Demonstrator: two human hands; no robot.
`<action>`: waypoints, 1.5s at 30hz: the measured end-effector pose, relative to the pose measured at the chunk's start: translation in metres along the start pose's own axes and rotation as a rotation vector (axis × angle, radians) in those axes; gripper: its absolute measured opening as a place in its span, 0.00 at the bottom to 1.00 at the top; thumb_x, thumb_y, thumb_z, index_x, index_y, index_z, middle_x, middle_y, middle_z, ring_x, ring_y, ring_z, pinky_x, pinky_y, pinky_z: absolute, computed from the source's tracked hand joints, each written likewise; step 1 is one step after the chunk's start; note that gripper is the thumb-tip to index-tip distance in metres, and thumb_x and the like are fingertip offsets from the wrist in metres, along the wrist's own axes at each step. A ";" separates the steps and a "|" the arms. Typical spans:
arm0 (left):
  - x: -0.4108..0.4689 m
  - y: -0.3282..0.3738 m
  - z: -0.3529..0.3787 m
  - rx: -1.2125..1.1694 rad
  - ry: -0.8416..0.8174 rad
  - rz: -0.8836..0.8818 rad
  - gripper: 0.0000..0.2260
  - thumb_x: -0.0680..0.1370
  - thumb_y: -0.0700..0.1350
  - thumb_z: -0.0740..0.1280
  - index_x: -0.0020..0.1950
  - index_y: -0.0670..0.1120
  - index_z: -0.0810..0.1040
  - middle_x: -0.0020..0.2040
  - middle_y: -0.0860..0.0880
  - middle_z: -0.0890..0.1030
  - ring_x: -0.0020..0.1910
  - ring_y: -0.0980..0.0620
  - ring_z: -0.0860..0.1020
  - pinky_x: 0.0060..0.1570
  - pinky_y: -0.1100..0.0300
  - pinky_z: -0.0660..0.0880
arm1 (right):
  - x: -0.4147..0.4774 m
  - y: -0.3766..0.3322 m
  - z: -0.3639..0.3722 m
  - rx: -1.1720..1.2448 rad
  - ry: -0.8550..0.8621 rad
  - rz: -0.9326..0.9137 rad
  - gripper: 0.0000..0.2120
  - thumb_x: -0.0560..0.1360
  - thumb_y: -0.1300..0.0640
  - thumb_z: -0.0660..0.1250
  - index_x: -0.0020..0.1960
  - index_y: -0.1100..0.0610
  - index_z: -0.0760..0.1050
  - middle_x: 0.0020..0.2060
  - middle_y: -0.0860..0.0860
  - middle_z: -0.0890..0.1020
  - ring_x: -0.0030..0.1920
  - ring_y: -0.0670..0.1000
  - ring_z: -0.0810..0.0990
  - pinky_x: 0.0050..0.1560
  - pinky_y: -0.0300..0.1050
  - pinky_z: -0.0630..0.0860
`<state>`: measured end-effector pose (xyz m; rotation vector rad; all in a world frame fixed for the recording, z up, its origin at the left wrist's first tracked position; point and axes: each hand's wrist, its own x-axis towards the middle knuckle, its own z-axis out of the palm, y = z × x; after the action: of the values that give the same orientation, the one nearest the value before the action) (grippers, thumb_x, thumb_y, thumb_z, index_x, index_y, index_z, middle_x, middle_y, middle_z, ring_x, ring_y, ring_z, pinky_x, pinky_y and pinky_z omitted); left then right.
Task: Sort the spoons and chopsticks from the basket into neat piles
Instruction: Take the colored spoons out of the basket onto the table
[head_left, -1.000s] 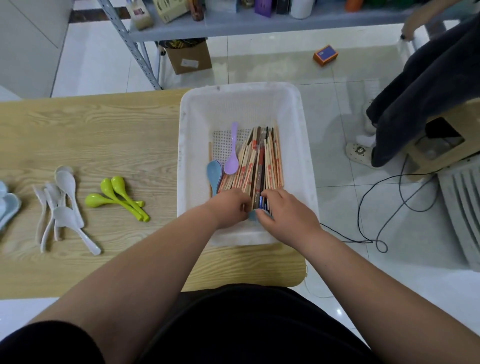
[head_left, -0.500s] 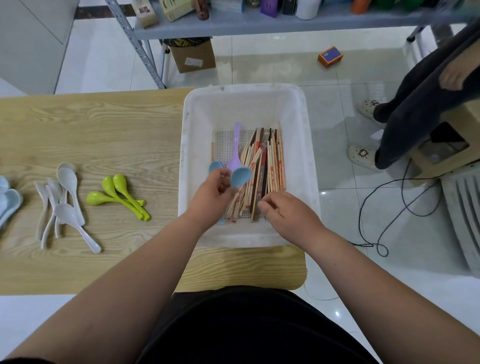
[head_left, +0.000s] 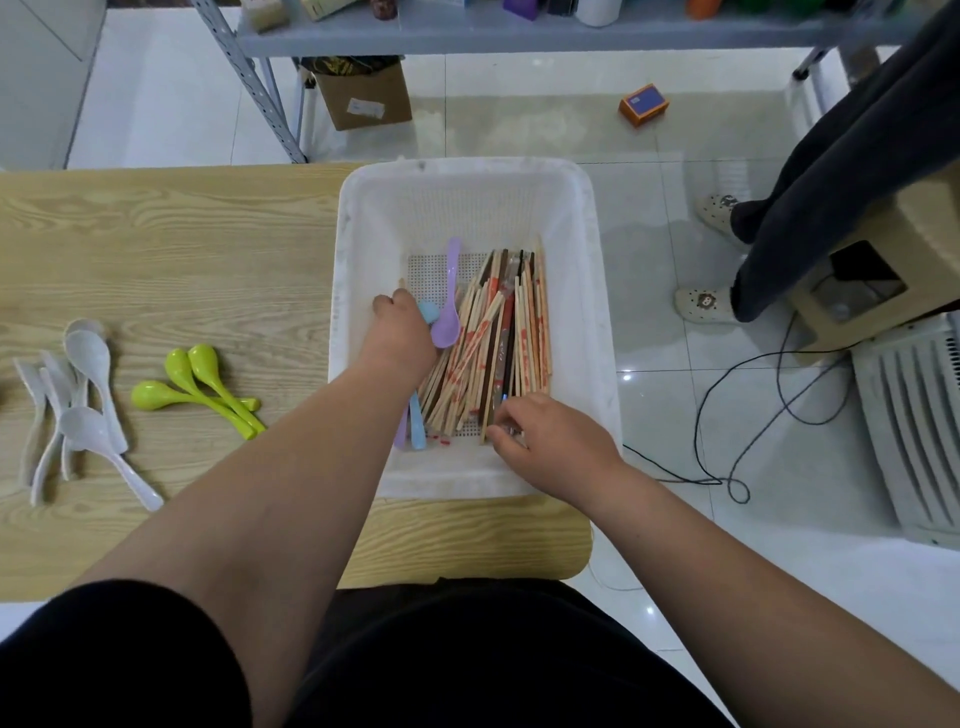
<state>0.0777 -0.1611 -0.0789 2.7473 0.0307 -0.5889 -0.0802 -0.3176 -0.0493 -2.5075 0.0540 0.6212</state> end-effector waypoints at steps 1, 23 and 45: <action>0.001 0.001 0.002 0.056 -0.012 -0.001 0.18 0.79 0.36 0.62 0.68 0.37 0.66 0.66 0.36 0.69 0.57 0.37 0.76 0.47 0.53 0.69 | 0.000 0.000 0.000 0.007 0.002 -0.002 0.15 0.81 0.40 0.57 0.56 0.48 0.76 0.50 0.45 0.78 0.48 0.48 0.77 0.46 0.50 0.79; -0.063 -0.017 -0.053 -0.572 0.011 0.062 0.03 0.79 0.46 0.67 0.50 0.48 0.75 0.39 0.51 0.77 0.33 0.54 0.72 0.34 0.59 0.68 | 0.010 -0.027 -0.010 0.442 0.057 0.010 0.24 0.76 0.41 0.70 0.68 0.48 0.71 0.54 0.43 0.77 0.52 0.42 0.78 0.52 0.42 0.77; -0.113 -0.047 -0.040 -1.522 -0.273 -0.249 0.08 0.81 0.34 0.62 0.60 0.36 0.74 0.46 0.43 0.83 0.45 0.46 0.84 0.46 0.51 0.81 | 0.009 -0.091 0.011 0.640 0.237 0.029 0.04 0.80 0.52 0.67 0.50 0.46 0.81 0.40 0.45 0.80 0.42 0.42 0.80 0.43 0.42 0.77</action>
<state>-0.0139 -0.0987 -0.0139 1.1846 0.5170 -0.6025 -0.0618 -0.2342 -0.0155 -1.9418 0.3235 0.2537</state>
